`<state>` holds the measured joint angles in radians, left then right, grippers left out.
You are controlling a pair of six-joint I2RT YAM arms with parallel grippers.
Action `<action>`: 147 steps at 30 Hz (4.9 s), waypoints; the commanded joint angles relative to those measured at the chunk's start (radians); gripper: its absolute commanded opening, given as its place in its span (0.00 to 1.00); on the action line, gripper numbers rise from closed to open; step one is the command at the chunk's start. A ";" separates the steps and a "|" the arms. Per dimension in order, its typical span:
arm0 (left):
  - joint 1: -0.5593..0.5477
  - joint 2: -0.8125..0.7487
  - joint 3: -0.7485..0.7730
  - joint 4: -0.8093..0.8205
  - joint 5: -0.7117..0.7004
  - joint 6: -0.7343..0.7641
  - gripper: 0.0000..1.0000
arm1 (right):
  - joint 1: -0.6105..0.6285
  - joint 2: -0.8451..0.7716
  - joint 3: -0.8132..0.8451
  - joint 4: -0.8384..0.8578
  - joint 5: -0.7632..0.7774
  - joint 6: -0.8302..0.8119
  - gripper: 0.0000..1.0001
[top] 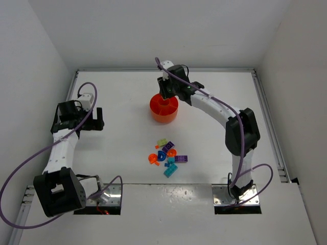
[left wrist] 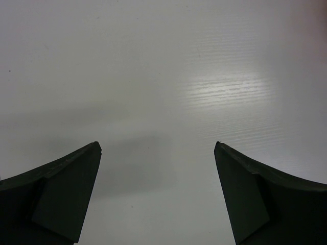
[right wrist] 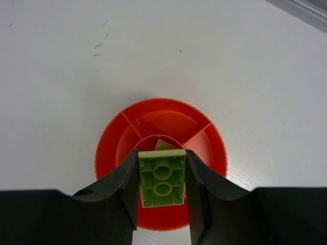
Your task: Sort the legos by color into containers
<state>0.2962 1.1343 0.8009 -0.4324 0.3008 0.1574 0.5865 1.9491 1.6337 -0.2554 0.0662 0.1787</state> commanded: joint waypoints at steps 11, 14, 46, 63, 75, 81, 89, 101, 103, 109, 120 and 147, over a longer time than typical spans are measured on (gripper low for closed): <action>0.017 0.010 0.009 0.029 0.020 0.019 1.00 | -0.010 0.066 0.061 0.030 -0.069 0.039 0.15; 0.017 0.010 0.009 0.029 0.020 0.019 1.00 | -0.010 0.077 0.061 0.030 -0.069 0.030 0.36; 0.026 0.036 0.049 0.038 0.060 -0.013 1.00 | 0.268 -0.127 -0.296 -0.355 -0.186 -0.490 0.49; 0.035 0.025 0.029 0.038 0.060 -0.004 1.00 | 0.374 0.083 -0.170 -0.343 -0.014 -0.565 0.56; 0.044 0.025 0.020 0.047 0.069 0.005 1.00 | 0.383 0.135 -0.178 -0.343 0.081 -0.650 0.62; 0.044 0.025 0.020 0.047 0.069 0.005 1.00 | 0.383 0.169 -0.160 -0.364 0.081 -0.659 0.64; 0.054 0.035 0.011 0.047 0.069 0.005 1.00 | 0.383 0.198 -0.137 -0.395 0.060 -0.688 0.43; 0.054 0.025 0.011 0.047 0.078 0.005 1.00 | 0.342 0.012 -0.109 -0.358 -0.046 -0.524 0.02; 0.054 0.025 0.011 0.047 0.078 0.005 1.00 | 0.319 -0.105 -0.158 -0.270 -0.046 -0.455 0.00; 0.054 -0.005 0.020 0.058 0.103 0.005 1.00 | 0.253 -0.268 -0.179 -0.127 -0.023 -0.277 0.00; 0.054 -0.073 0.000 0.136 0.052 -0.061 1.00 | 0.107 -0.196 -0.140 0.082 0.104 -0.048 0.00; 0.054 -0.062 -0.037 0.170 0.023 -0.070 1.00 | -0.016 0.037 0.020 0.053 -0.083 0.059 0.12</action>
<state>0.3359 1.0821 0.7650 -0.2966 0.3321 0.0925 0.5774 1.9835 1.5967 -0.2173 0.0242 0.2180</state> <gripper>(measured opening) 0.995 0.351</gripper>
